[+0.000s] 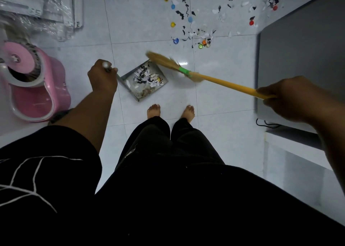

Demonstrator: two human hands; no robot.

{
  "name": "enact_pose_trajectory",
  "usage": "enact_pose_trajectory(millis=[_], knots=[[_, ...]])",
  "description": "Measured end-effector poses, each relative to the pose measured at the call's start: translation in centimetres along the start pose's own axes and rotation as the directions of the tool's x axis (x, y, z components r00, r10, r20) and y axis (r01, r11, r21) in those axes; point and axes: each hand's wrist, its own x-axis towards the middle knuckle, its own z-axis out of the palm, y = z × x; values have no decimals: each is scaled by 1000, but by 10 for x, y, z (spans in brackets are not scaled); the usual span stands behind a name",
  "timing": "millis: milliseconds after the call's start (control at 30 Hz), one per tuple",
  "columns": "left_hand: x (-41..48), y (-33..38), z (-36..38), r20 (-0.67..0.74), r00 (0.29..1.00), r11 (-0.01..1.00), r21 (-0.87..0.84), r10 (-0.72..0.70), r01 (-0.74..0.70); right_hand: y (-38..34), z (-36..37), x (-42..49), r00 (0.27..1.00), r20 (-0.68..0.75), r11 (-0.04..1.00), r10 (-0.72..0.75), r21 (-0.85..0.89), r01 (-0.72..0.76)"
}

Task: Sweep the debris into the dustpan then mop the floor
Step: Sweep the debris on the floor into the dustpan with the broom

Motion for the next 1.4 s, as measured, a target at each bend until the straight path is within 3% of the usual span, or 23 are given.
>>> enact_pose_trajectory(millis=[333, 500, 600, 733, 933, 1033, 1133, 1233, 1333, 1400], knots=[[3, 12, -33, -17, 999, 999, -34, -31, 30, -4, 2, 10, 998, -22, 997, 55, 46, -54], [0, 24, -34, -109, 992, 997, -34, 66, -71, -10, -5, 18, 997, -17, 995, 80, 69, -78], [-10, 54, 6, -7, 986, 986, -3, 169, -169, -11, -13, 20, 997, -12, 995, 79, 68, -78], [12, 68, -4, 1, 994, 981, -161, 113, -112, -9, -17, 25, 997, -11, 995, 71, 69, -70], [13, 59, -37, -123, 987, 979, -159, 107, -126, 4, -20, 26, 992, -98, 993, 82, 96, -73], [-4, 70, 1, -27, 991, 976, -168, 134, -136, 15, -26, 29, 982, -170, 988, 77, 142, -53], [-1, 76, 3, -40, 991, 972, -192, 127, -132, 31, -30, 38, 968, -245, 991, 62, 128, -31], [3, 58, -29, -95, 985, 967, -198, 142, -159, 52, -29, 49, 972, -226, 980, 67, 197, -22], [-12, 55, -39, -198, 950, 936, -209, 243, -283, 70, -26, 59, 968, -239, 981, 79, 189, -33], [-9, 69, -19, -144, 956, 940, -196, 255, -280, 61, -33, 58, 971, -220, 985, 94, 163, -59]])
